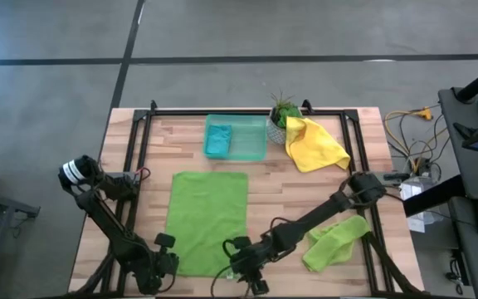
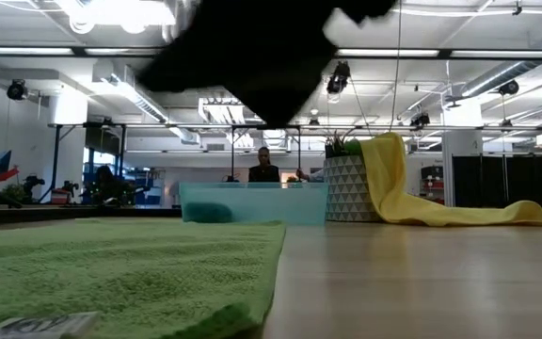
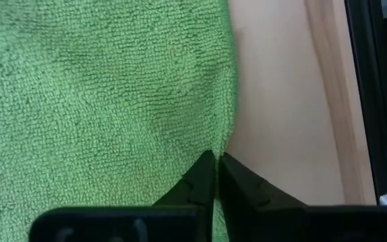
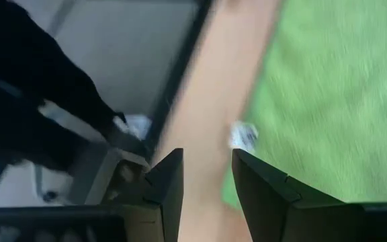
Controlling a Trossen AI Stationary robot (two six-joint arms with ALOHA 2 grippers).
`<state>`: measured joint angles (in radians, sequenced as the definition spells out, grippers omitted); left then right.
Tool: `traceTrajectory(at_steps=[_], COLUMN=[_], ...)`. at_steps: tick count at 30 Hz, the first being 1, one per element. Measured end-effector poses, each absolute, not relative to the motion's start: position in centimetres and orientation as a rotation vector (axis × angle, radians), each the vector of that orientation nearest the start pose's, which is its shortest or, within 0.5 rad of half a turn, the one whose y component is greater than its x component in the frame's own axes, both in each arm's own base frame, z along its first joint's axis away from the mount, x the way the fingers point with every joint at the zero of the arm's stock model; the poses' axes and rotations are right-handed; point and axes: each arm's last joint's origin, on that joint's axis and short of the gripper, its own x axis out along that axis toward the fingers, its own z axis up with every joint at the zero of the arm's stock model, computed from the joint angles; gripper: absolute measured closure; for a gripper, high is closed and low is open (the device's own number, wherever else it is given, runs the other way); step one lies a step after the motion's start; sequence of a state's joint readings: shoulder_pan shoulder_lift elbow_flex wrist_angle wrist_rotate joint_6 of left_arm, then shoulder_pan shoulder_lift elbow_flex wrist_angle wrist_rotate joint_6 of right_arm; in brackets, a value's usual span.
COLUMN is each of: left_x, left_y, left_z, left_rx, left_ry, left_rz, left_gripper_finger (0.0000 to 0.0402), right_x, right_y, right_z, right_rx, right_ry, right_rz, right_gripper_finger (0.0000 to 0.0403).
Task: Fold microfiber towels
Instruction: Fold the green microfiber towel
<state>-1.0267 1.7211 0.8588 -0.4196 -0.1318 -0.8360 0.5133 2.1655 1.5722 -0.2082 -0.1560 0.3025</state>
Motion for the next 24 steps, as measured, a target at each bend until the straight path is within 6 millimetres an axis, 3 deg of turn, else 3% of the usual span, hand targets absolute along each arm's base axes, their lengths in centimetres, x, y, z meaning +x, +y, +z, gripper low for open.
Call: traceTrajectory(at_steps=[17,20,24], left_x=[16.8,16.8,16.7], left_y=[-24.6,-24.7,-24.6], left_z=[12.8,12.8,13.7], left_rx=[-0.066,-0.070,-0.089], left_ry=[1.217,1.214,1.198], left_rz=[-0.215,-0.217,-0.234], left_gripper_finger=[0.0401,0.0401,0.0401], right_x=[40.3,39.7,39.3], right_y=[24.4,24.5,24.4], right_z=[11.8,11.4,12.1], right_rx=[0.006,-0.013,-0.026], right_ry=[1.010,1.055,1.070], right_rz=[0.497,0.424,0.406], right_gripper_finger=[0.0285,0.0310,0.0379])
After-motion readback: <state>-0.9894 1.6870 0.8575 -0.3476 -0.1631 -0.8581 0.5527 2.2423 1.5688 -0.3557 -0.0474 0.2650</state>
